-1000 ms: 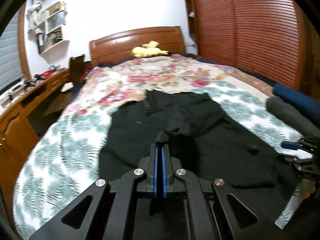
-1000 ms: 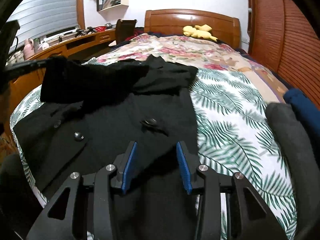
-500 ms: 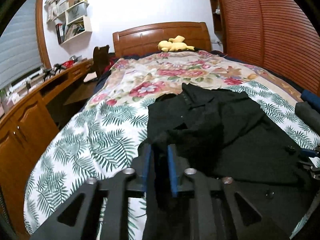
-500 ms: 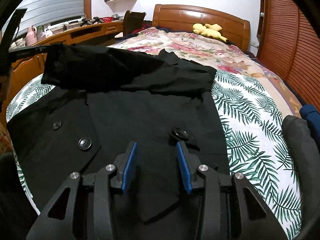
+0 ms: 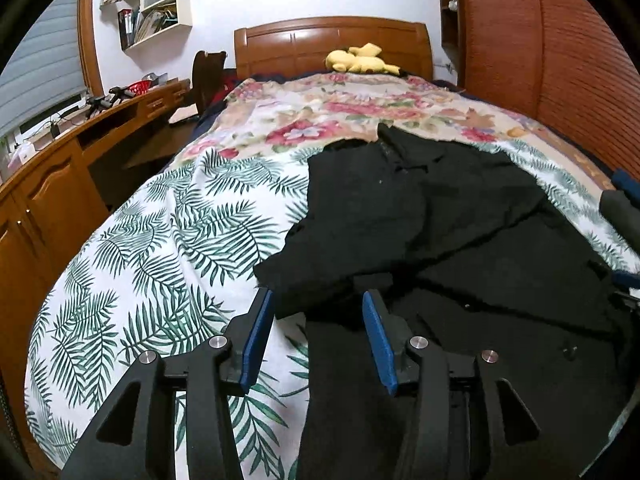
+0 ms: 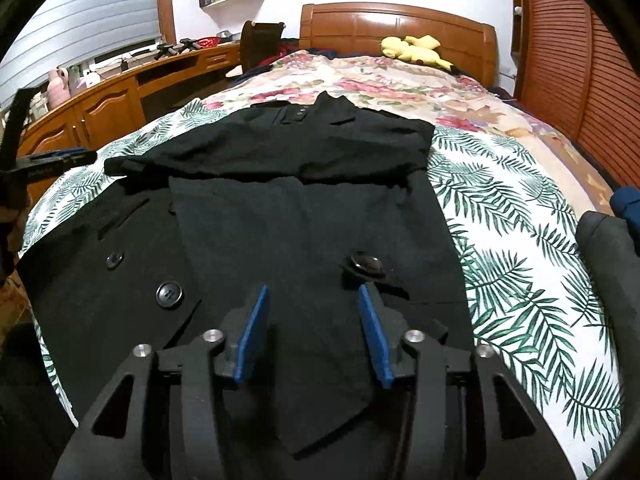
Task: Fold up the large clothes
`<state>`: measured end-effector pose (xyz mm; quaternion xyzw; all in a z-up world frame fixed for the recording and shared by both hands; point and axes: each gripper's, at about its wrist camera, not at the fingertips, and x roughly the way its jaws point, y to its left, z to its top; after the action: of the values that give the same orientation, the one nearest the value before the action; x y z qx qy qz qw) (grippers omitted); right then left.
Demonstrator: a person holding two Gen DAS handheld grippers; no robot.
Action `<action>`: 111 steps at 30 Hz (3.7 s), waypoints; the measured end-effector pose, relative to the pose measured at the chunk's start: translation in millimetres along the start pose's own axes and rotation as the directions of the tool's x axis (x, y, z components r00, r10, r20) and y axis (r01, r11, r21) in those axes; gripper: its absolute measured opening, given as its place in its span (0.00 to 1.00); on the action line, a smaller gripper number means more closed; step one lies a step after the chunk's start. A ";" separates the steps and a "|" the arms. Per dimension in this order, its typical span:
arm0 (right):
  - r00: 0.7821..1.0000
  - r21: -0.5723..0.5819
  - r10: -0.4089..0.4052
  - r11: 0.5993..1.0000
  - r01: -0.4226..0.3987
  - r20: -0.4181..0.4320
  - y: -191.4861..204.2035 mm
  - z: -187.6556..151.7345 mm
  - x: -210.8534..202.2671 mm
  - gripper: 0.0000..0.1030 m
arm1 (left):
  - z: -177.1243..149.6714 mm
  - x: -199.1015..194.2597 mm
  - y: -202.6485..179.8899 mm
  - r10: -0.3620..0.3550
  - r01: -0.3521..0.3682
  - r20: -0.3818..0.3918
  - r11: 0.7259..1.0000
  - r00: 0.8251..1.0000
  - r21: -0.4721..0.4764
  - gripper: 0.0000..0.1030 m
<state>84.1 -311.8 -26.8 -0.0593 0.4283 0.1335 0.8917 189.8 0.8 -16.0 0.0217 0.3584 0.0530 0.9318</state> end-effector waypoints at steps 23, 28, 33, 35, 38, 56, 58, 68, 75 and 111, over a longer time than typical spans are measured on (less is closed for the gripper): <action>1.000 0.002 -0.013 1.000 0.013 0.009 -2.9 -6.1 -4.4 0.75 | 23.6 53.4 18.2 -0.025 0.027 -0.123 1.000 0.992 0.014 0.04; 1.000 0.025 -0.016 1.000 0.015 0.005 -8.7 -4.7 -2.8 0.75 | 23.6 13.6 11.8 -0.064 0.067 -0.059 0.997 0.996 0.038 0.03; 1.000 0.028 -0.028 0.999 0.027 0.011 -7.9 -5.1 -5.4 0.75 | 8.4 -45.8 -5.0 -0.115 0.113 0.019 0.991 0.993 0.072 0.03; 0.999 0.030 -0.036 0.999 0.036 0.013 -8.3 -6.1 -6.3 0.75 | -0.6 -68.0 -12.1 -0.133 0.129 0.043 0.988 0.990 0.085 0.03; 0.999 0.035 -0.050 0.998 0.050 0.013 -12.1 -7.6 -6.6 0.75 | -18.6 -96.3 -20.3 -0.164 0.158 0.056 0.983 0.985 0.095 0.03; 0.998 0.010 -0.063 0.998 0.063 -0.005 -2.5 -8.6 -4.7 0.75 | -73.8 -134.1 -27.6 -0.162 0.159 0.067 0.986 0.984 0.051 0.52; 0.999 -0.001 -0.051 0.999 0.051 -0.007 3.8 -7.9 -4.7 0.75 | -79.9 -135.6 -25.8 -0.149 0.146 0.070 0.988 0.986 0.047 0.57; 0.999 -0.056 0.053 0.997 -0.052 0.001 57.6 26.7 7.6 0.64 | -99.9 -141.7 -8.5 -0.136 0.136 0.076 0.991 0.988 0.014 0.72; 0.990 -0.100 0.144 0.985 -0.143 0.002 116.7 64.9 40.9 0.58 | -104.2 -138.8 5.2 -0.129 0.130 0.068 0.991 0.989 -0.009 0.72; 0.992 -0.063 -0.102 0.993 0.098 -0.072 6.9 -30.2 -50.4 0.58 | -112.8 -104.1 7.0 -0.133 0.131 -0.047 0.991 0.990 -0.035 0.73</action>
<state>29.4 -321.3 -6.3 -0.1121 0.4537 0.0990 0.8785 36.8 -3.9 -29.9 -0.0183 0.3812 -0.0025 0.9243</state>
